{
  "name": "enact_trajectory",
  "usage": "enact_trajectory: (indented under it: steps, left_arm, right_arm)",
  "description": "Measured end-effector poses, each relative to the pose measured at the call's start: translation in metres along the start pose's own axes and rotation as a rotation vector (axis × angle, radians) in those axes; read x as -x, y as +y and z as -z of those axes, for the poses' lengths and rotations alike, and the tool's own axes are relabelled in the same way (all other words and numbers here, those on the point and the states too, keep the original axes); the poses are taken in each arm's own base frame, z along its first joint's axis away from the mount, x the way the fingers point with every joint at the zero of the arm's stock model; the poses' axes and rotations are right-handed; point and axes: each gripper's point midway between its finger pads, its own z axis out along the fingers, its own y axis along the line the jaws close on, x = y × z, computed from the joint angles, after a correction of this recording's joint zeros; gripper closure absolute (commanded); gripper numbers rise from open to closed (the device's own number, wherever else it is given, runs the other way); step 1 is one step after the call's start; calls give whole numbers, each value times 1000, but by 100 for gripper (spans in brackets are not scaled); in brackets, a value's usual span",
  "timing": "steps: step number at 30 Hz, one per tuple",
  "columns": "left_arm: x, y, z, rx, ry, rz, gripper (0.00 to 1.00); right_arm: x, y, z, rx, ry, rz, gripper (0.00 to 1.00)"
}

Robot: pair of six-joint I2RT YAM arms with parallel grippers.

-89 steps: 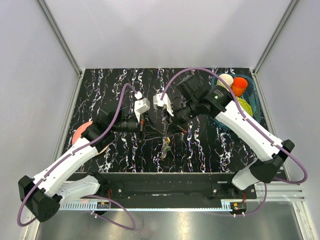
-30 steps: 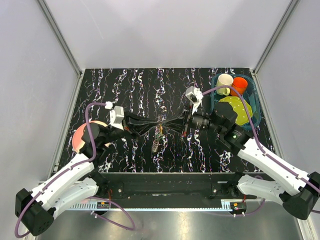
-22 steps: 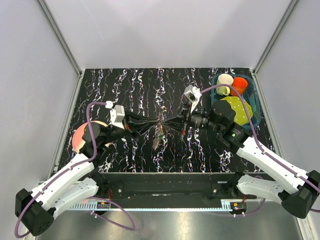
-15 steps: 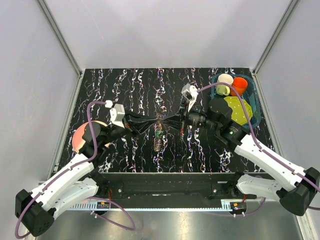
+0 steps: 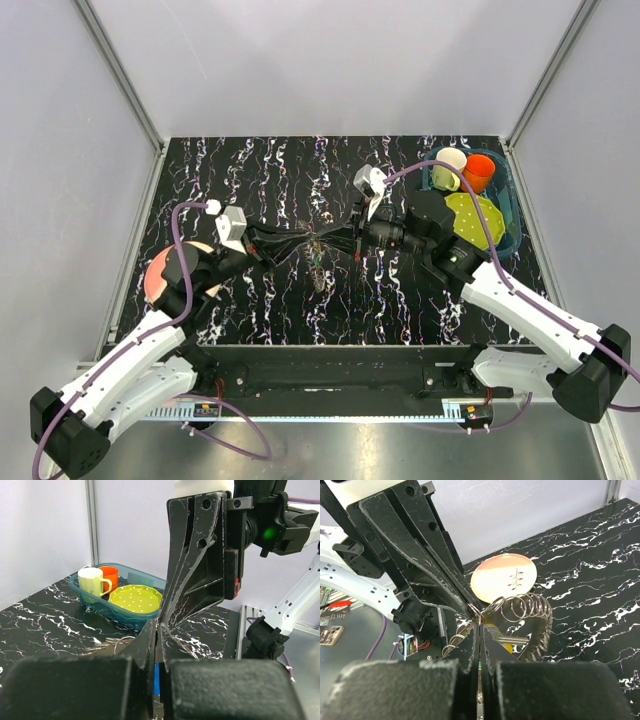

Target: Remove the keys from the keyring

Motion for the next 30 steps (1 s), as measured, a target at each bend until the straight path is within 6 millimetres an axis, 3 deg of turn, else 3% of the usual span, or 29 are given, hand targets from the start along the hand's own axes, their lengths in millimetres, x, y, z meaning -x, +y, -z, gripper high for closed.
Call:
enact_trajectory:
  steps: [9, 30]
  left_arm:
    - [0, -6, 9, -29, 7, -10, 100]
    - [0, -3, 9, -75, -2, 1, 100]
  right_arm:
    - [-4, 2, -2, 76, 23, -5, 100]
    - [-13, 1, -14, 167, 119, -211, 99]
